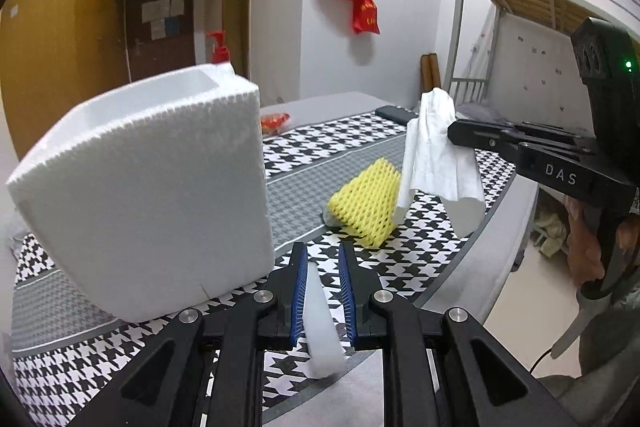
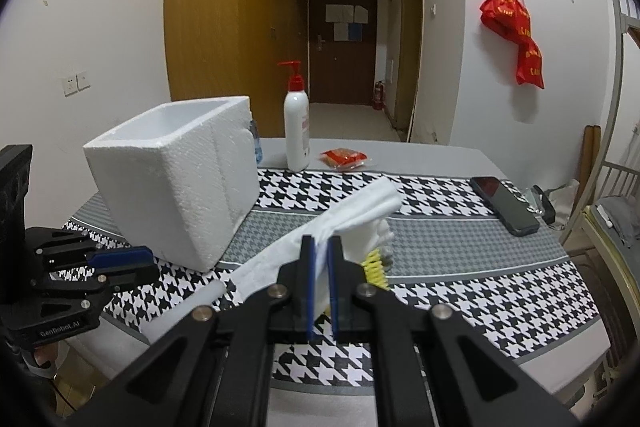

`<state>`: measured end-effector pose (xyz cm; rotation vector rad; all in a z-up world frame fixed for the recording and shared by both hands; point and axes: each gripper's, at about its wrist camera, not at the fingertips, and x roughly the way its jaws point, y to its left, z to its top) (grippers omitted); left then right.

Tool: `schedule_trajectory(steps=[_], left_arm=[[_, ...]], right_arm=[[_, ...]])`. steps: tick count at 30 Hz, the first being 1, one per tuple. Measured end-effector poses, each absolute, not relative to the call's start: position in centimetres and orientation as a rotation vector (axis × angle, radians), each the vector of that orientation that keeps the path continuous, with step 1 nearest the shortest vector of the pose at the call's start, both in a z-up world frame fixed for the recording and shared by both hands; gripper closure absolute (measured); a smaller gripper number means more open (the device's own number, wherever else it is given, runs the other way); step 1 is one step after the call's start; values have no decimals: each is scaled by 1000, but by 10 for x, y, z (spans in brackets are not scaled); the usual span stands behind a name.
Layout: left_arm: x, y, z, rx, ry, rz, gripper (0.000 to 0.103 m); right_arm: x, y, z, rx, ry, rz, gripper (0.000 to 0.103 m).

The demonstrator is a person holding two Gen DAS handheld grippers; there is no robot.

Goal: Organize soft objects
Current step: 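Lift the white tube with the left tool while the right tool lifts the white cloths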

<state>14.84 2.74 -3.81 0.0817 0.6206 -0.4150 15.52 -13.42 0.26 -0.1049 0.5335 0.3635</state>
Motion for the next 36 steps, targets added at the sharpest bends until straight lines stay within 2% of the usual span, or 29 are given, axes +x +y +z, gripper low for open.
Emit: schedule_trajectory(steps=[7, 8, 11, 12, 29, 34, 36], left_arm=[[145, 26, -56, 93, 698, -397, 84], [145, 25, -59, 99, 707, -384, 76], [146, 22, -67, 89, 725, -337, 39], [146, 21, -70, 85, 721, -323, 35], [161, 9, -106, 16, 808, -175, 35], [162, 1, -111, 44, 822, -150, 49], [162, 2, -111, 55, 819, -130, 57]], right_arm=[[146, -136, 4, -98, 521, 379, 95], [145, -136, 4, -95, 521, 382, 95], [142, -136, 2, -89, 521, 388, 95], [142, -137, 1, -87, 523, 390, 95], [131, -145, -3, -63, 520, 420, 95], [130, -150, -4, -54, 521, 427, 95], [129, -152, -3, -51, 520, 427, 95]])
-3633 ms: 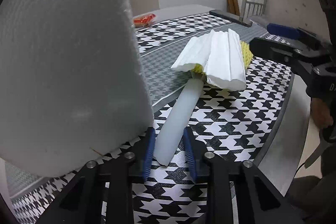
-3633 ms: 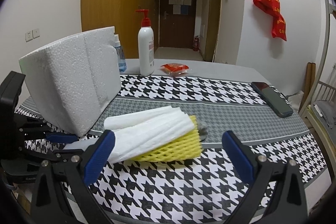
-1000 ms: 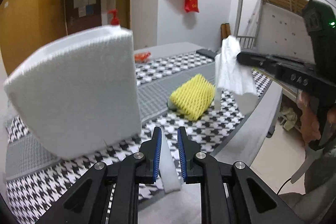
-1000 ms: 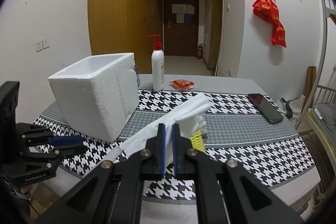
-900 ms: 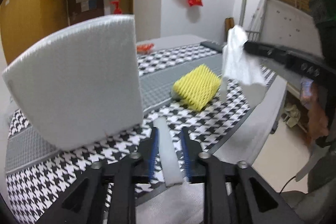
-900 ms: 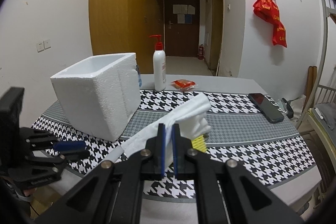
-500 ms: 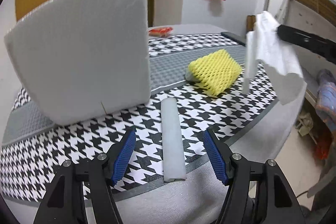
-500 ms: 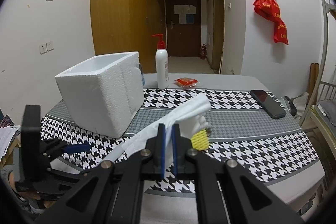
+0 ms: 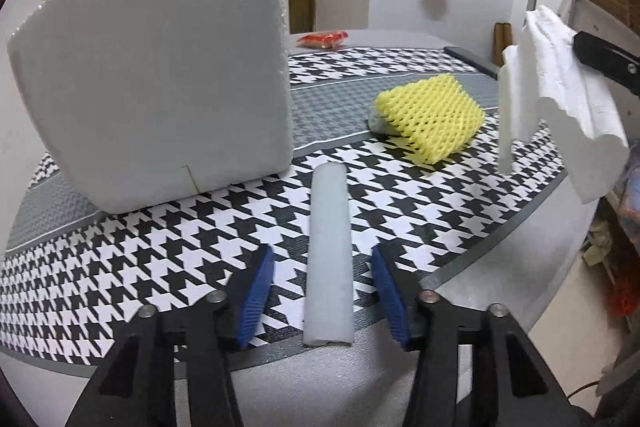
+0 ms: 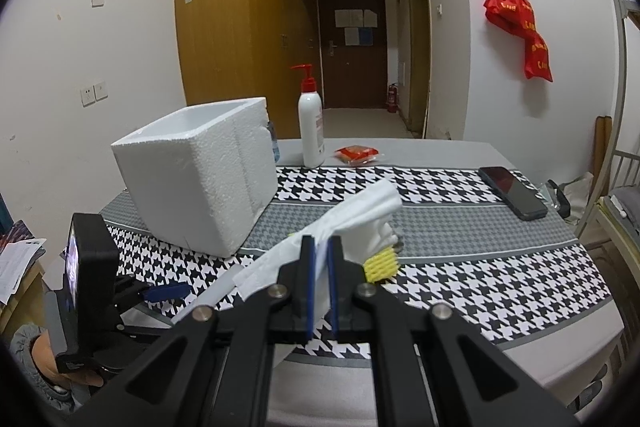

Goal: Organize soft objects
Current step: 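Lift the white tube with the left tool while the right tool lifts the white cloths, then carry the white cloths in the right tool over the foam box opening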

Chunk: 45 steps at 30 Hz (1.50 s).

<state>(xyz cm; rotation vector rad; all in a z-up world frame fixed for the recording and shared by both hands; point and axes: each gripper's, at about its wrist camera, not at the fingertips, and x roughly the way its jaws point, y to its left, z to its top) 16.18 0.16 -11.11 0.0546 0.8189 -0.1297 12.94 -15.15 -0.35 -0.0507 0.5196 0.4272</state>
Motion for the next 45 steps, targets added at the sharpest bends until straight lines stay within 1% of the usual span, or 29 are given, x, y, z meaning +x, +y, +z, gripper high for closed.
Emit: schedule_trajectory(steps=[1, 4, 5, 6, 11, 18, 31, 45], left_arm=[[162, 2, -111, 51, 818, -128, 59], [162, 3, -110, 50, 814, -126, 71], [162, 2, -110, 49, 815, -135, 78], [162, 2, -109, 49, 815, -146, 81], [163, -8, -107, 67, 793, -149, 87], [157, -3, -86, 79, 726, -147, 87], [125, 15, -26, 62, 555, -143, 87], [98, 49, 14, 21, 442, -74, 87]], right_arm=[[129, -152, -3, -49, 518, 430, 95], [127, -155, -3, -44, 513, 431, 95], [127, -156, -3, -40, 513, 430, 95], [127, -158, -3, -35, 513, 428, 95], [126, -165, -3, -21, 507, 422, 95], [125, -166, 0, -18, 498, 423, 95], [121, -155, 15, -30, 454, 461, 95], [120, -130, 35, -49, 397, 542, 95]])
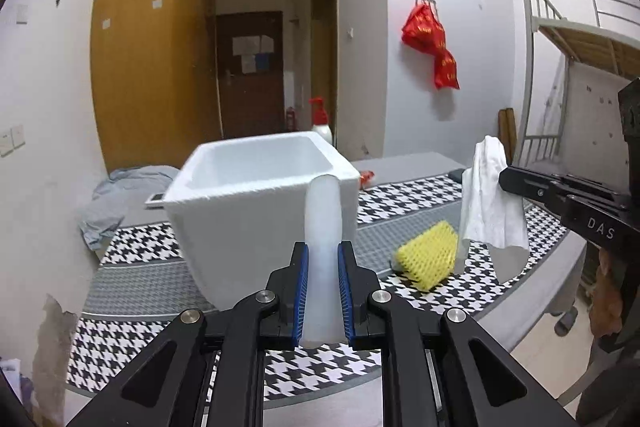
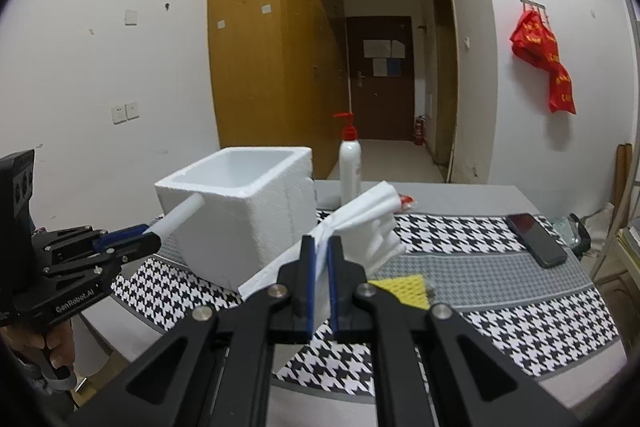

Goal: Organize soft objects
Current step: 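Carry the white cloths in the right tool over the foam box opening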

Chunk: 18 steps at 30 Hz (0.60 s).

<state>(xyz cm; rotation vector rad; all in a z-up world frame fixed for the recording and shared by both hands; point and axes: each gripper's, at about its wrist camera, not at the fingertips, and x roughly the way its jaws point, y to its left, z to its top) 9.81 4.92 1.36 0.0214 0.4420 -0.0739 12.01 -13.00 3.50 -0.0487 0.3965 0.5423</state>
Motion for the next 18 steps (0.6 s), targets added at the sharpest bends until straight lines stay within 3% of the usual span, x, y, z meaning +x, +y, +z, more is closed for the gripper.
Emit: schedule_trajectory(steps=[18], left_arm=[[89, 82, 21, -2, 411, 26, 87]], right_arm=[[132, -96, 52, -59, 353, 633, 95]])
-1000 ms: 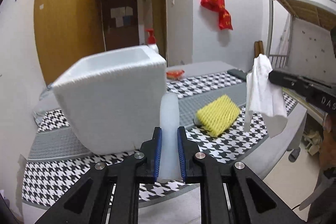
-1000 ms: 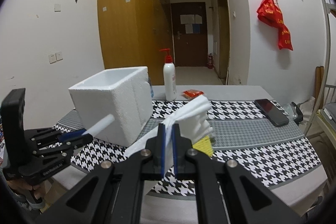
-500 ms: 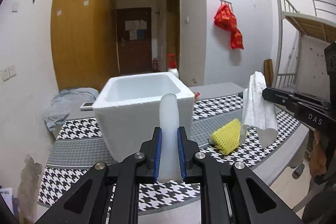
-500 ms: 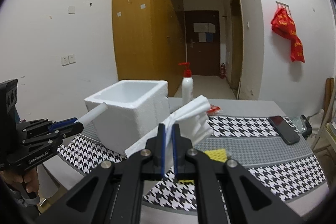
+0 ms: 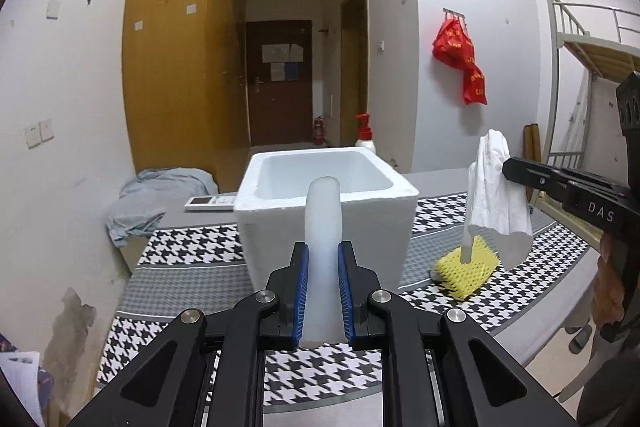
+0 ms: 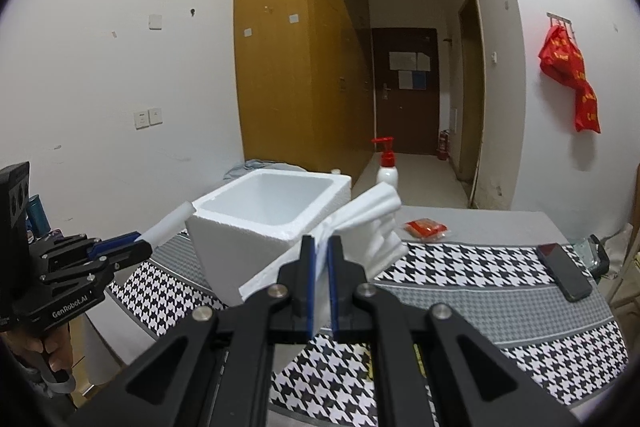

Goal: Organize soft objects
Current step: 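Carry the white cloths in the right tool over the foam box opening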

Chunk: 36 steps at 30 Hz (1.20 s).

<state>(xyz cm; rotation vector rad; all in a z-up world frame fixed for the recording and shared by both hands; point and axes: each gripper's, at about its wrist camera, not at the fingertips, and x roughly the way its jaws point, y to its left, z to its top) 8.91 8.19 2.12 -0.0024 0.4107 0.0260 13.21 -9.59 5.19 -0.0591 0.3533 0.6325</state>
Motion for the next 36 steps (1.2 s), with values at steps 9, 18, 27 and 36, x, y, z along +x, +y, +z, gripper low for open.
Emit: schedule_trajectory(steps=[9, 18, 27, 36], left_arm=[[81, 100, 21, -20, 414, 71, 87], [74, 112, 20, -31, 413, 98, 87], [77, 124, 12, -59, 428, 117, 87], [82, 130, 7, -69, 436, 120, 87]], right_arm=[[134, -73, 58, -72, 337, 691, 95], [137, -51, 67, -79, 319, 725, 95], [149, -33, 80, -88, 304, 728, 95], [156, -19, 94, -93, 268, 732, 95]])
